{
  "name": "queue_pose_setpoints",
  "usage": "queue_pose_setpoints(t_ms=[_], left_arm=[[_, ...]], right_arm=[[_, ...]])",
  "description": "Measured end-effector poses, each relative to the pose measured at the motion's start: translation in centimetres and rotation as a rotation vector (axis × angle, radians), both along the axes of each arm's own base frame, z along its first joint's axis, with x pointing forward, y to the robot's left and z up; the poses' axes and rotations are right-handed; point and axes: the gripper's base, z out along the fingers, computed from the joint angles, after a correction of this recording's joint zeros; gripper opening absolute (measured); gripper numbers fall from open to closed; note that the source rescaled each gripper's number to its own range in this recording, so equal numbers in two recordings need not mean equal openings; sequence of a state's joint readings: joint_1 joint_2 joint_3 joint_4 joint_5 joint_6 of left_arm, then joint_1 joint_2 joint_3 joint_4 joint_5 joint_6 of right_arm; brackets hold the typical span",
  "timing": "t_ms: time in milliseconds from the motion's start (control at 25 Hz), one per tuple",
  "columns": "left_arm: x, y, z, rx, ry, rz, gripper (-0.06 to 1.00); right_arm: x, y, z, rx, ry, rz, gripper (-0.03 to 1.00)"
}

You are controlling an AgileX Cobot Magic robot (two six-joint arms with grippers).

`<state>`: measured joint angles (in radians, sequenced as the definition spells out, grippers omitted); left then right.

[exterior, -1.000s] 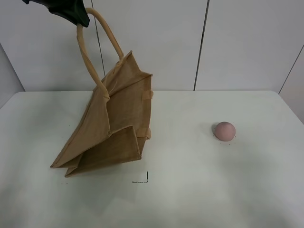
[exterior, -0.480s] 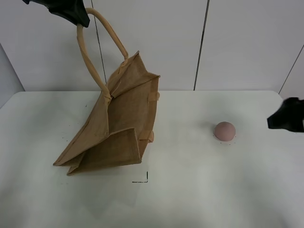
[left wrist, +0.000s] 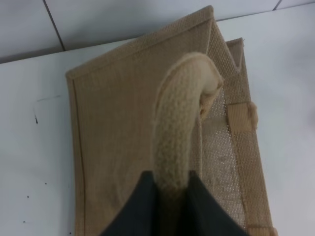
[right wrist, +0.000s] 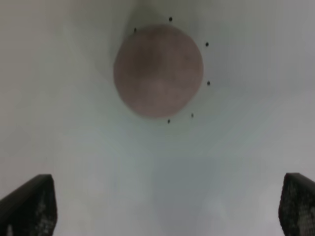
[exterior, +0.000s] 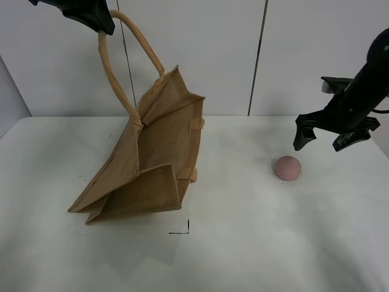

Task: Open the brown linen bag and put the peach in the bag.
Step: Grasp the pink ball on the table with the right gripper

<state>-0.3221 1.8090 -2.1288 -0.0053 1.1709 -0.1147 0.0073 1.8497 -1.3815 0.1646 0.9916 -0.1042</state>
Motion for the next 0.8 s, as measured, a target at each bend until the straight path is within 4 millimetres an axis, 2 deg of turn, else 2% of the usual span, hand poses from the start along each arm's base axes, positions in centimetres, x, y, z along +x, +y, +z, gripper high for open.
queue_pose_setpoints(t_ms=[240,560,800], left_arm=[[0.0,0.0,0.0,0.004,-0.002,-0.005,0.00],[0.0,0.0,0.0,0.004,-0.002,-0.007,0.00],[0.0,0.0,0.0,0.004,-0.002,-0.007,0.00]], right_arm=[[2.0,2.3,-3.2,-0.024,0.017,0.062,1.00],[3.7,2.4,-7.7,-0.033,0.007,0.029,1.00],[4.3,2.3,-10.4,-0.043,0.020,-0.005,1.00]])
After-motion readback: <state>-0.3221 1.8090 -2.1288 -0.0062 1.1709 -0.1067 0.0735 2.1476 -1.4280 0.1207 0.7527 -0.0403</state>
